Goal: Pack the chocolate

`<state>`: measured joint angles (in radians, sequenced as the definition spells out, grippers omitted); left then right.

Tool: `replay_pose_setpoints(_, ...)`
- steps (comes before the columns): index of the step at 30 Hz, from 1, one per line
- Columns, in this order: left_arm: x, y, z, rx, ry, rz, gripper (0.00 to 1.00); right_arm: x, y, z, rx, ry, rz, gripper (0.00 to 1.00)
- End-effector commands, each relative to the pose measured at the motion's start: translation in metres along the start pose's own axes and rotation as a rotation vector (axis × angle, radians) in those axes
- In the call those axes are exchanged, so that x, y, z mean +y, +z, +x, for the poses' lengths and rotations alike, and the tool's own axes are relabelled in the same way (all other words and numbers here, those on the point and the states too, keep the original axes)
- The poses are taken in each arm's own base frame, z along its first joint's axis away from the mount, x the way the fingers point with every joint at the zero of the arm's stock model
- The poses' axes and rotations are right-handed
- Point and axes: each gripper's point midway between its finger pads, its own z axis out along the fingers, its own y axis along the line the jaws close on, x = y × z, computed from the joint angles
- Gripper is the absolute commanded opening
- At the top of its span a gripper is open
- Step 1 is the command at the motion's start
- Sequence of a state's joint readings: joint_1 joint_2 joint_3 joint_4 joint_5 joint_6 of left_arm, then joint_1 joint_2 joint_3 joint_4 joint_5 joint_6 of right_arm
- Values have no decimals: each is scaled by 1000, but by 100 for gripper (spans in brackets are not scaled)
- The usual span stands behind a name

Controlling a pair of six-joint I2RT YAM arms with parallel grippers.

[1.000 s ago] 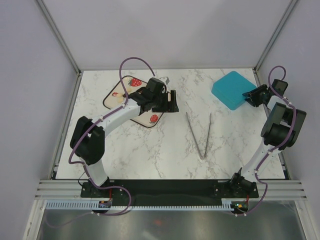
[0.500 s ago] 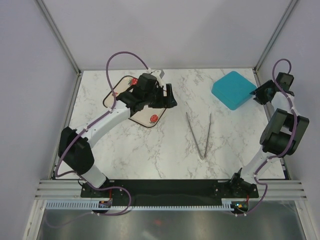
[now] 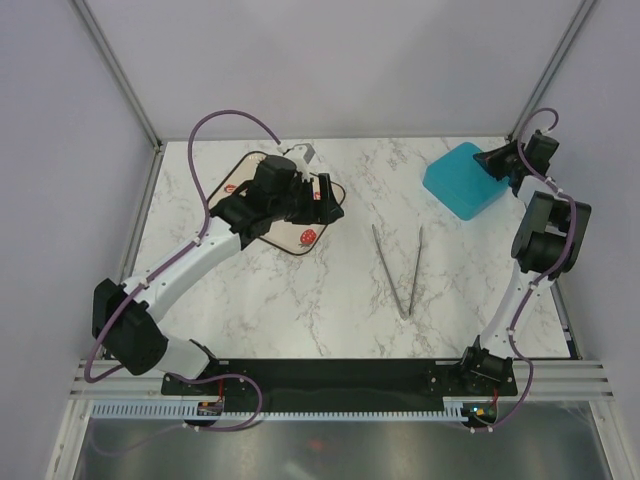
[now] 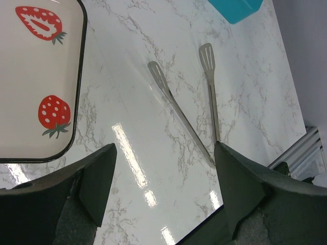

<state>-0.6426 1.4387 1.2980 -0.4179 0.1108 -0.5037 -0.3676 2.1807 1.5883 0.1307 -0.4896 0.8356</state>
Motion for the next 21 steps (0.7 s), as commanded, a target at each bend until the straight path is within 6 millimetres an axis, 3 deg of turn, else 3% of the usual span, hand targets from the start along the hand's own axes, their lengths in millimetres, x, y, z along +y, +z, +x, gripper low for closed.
replay_pose_setpoints(1, 6, -5, -1, -17, 24, -17, 85, -29, 20, 19, 26, 23, 12, 0)
replay_pose_setpoints(3, 1, -4, 4, 10, 30, 16, 86, -39, 23, 29, 56, 12, 34, 0)
replay_pose_setpoints(7, 3, -4, 4, 11, 40, 3, 86, -23, 18, 20, 42, -27, -2, 0)
replay_pose_setpoints(11, 5, -5, 2, 5, 42, -6, 86, 40, 16, 1, 26, -47, -168, 0)
replay_pose_setpoints(12, 6, -4, 3, 4, 42, -10, 86, 64, 15, -6, 7, -61, -232, 0)
replay_pose_setpoints(15, 5, -2, 2, 7, 38, -8, 86, 100, 9, -21, -47, -10, -352, 0)
replay_pose_setpoints(16, 5, 1, 2, 11, 38, -10, 86, 103, 8, -24, -61, 1, -364, 0)
replay_pose_setpoints(18, 5, 2, 1, 11, 38, -10, 86, 91, 14, -27, -82, 24, -321, 0)
replay_pose_setpoints(21, 7, 6, 3, 21, 37, -15, 86, 44, 28, -11, -73, 80, -231, 0)
